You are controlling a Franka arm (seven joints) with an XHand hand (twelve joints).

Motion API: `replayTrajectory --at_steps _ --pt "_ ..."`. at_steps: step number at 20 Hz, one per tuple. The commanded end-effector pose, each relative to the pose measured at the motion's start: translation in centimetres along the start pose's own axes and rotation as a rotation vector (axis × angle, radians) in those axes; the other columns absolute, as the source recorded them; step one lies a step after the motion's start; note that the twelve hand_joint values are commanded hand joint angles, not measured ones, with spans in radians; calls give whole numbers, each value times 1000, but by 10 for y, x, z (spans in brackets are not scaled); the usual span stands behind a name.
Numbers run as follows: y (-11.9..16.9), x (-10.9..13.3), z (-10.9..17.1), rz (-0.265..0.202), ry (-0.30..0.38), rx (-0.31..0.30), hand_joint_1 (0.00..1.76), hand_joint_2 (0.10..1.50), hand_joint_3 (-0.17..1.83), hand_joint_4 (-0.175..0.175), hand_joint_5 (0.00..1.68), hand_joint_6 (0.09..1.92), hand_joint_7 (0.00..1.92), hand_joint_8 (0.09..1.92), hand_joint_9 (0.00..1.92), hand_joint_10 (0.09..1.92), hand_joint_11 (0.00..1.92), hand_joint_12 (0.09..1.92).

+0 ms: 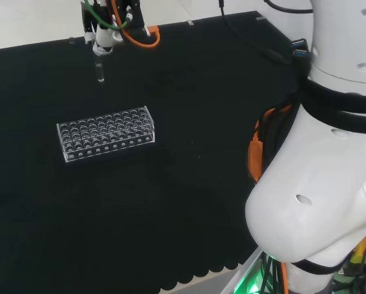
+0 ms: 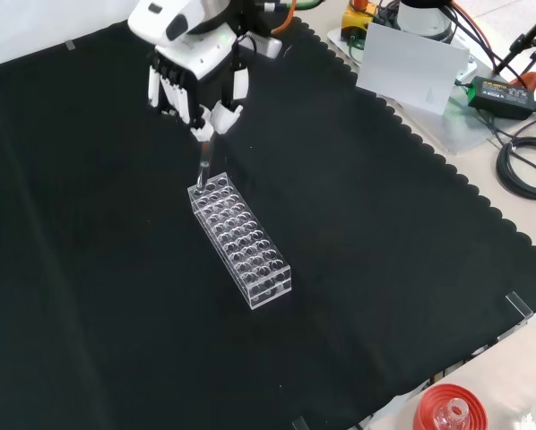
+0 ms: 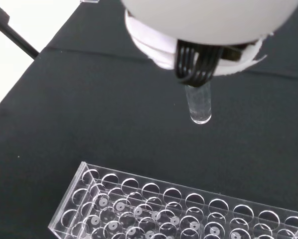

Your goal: Shake the test tube.

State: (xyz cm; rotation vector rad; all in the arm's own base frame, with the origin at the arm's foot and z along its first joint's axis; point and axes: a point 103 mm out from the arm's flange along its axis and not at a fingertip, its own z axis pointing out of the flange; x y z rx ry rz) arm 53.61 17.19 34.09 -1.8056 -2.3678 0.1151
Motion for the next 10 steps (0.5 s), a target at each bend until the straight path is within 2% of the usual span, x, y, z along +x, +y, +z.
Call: replayTrajectory --at_steps 1,4,6,10 --pt "-11 -5 -8 11 12 -17 1444 513 791 -175 1383 481 1489 579 1442 245 937 1164" --pt "-10 -4 -9 19 24 -22 1444 512 793 -175 1384 480 1490 578 1442 245 936 1165" --pt "-7 3 -8 8 44 -21 1444 511 794 -175 1385 480 1490 577 1443 244 936 1165" --pt "1 39 -8 -63 128 -16 1444 510 796 -175 1386 478 1492 575 1444 243 936 1166"
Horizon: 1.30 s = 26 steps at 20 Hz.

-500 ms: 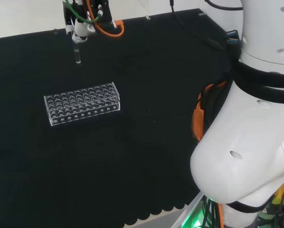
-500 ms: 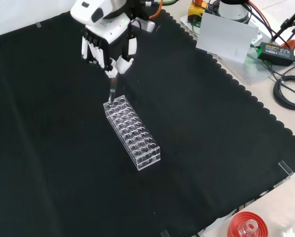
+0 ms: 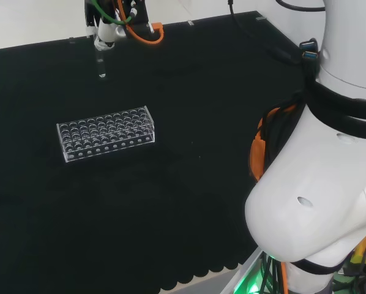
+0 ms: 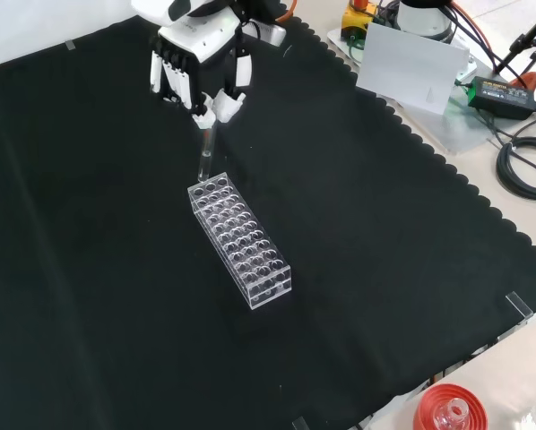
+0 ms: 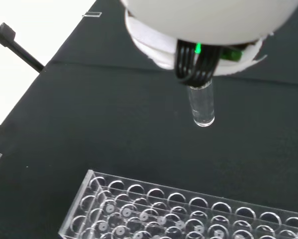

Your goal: Shake the test tube.

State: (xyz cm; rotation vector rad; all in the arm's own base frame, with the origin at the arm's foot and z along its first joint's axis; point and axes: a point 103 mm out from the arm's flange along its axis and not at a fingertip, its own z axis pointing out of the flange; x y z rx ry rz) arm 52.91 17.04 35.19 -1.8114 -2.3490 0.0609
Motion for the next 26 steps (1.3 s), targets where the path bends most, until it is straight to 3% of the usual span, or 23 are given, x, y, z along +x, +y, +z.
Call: replayTrajectory --at_steps 1,6,9,13,18,21,24,26 --pt "12 50 4 -95 121 11 1444 509 796 -175 1386 478 1492 575 1444 243 936 1166" --pt "17 108 5 -220 227 42 1444 508 798 -175 1387 477 1493 574 1446 242 935 1167" --pt "15 114 8 -233 203 47 1444 507 799 -175 1388 476 1494 574 1446 241 935 1167" --pt "9 66 20 -137 47 54 1444 506 801 -175 1389 476 1494 573 1447 239 935 1167" --pt "-12 -28 28 79 -87 91 1444 505 802 -175 1390 474 1495 573 1448 238 933 1167" --pt "-27 -71 23 173 -136 92 1444 504 803 -175 1390 474 1495 572 1449 236 933 1167" --pt "-33 -88 16 216 -148 77 1445 504 804 -175 1391 474 1495 573 1450 235 933 1168" --pt "-31 -86 13 212 -135 67 1445 504 804 -175 1391 474 1496 573 1450 235 932 1168"
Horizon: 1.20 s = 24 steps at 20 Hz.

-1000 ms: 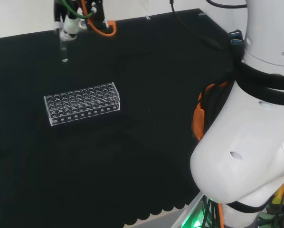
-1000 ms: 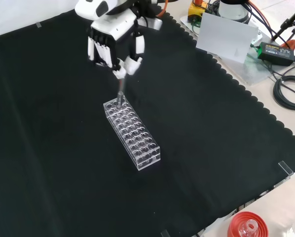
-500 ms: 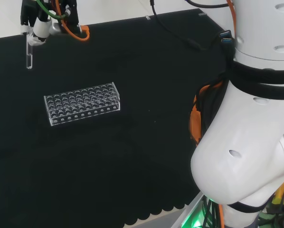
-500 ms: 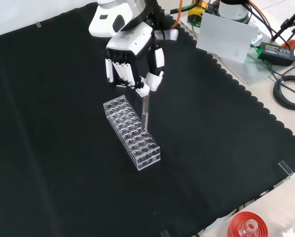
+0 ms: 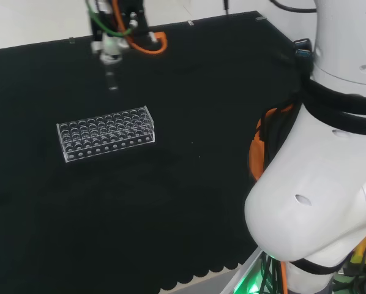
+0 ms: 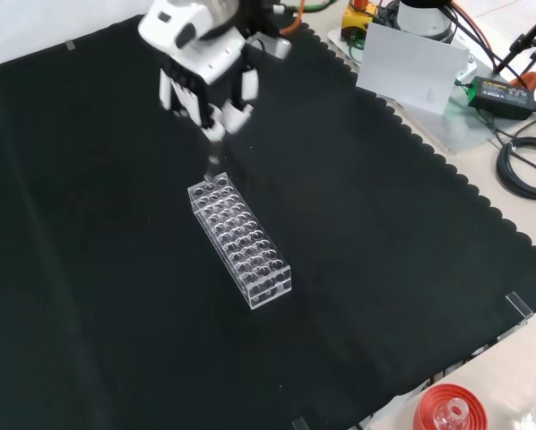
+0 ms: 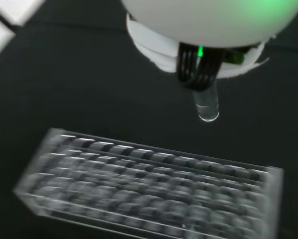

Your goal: Shake the test tube.

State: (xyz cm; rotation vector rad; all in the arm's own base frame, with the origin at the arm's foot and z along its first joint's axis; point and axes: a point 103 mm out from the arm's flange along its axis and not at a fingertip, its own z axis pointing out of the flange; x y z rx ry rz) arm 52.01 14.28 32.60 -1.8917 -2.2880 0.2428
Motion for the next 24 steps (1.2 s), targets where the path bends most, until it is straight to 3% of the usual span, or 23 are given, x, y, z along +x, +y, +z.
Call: replayTrajectory --at_steps 1,5,11,15,17,20,24 --pt "-13 -56 -7 126 -39 -19 1445 504 804 -175 1391 473 1496 573 1450 234 932 1168" --pt "-4 -23 -10 67 48 -23 1445 503 805 -175 1391 473 1496 571 1451 234 932 1168" --pt "11 45 -15 -78 196 -19 1445 502 806 -175 1392 472 1497 569 1452 233 931 1168" --pt "19 92 -22 -176 240 -22 1445 501 807 -175 1393 471 1498 568 1453 232 931 1168" --pt "21 109 -24 -219 230 -26 1445 501 808 -175 1393 471 1498 568 1454 231 930 1168" --pt "21 114 -23 -232 202 -30 1445 500 808 -175 1394 470 1499 567 1454 230 930 1168" --pt "20 88 -12 -170 150 -12 1445 500 809 -175 1394 469 1499 566 1455 229 929 1168"
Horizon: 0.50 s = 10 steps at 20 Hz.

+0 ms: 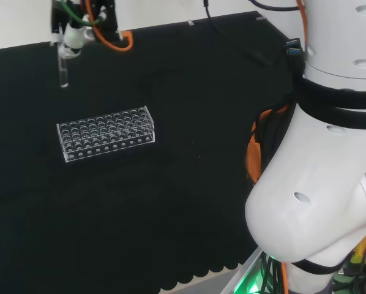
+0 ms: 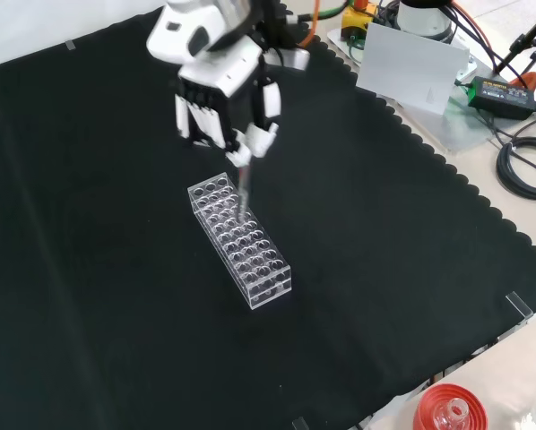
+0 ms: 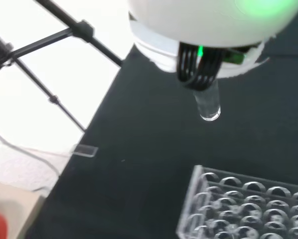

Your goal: Shake the test tube.

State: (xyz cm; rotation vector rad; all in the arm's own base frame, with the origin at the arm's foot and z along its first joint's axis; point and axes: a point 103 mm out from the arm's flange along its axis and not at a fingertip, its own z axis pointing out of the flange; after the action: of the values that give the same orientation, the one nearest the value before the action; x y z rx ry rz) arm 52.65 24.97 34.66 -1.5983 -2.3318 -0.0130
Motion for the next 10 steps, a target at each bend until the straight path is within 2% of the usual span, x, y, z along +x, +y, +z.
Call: replayTrajectory --at_steps 1,6,10 --pt "-8 -28 10 57 -75 27 1445 500 809 -175 1394 469 1500 566 1455 229 929 1168" --pt "-28 -84 11 186 -140 47 1445 499 810 -175 1395 468 1500 565 1456 228 929 1168" --pt "-38 -112 7 255 -152 42 1445 499 810 -175 1395 468 1501 564 1456 227 928 1168"
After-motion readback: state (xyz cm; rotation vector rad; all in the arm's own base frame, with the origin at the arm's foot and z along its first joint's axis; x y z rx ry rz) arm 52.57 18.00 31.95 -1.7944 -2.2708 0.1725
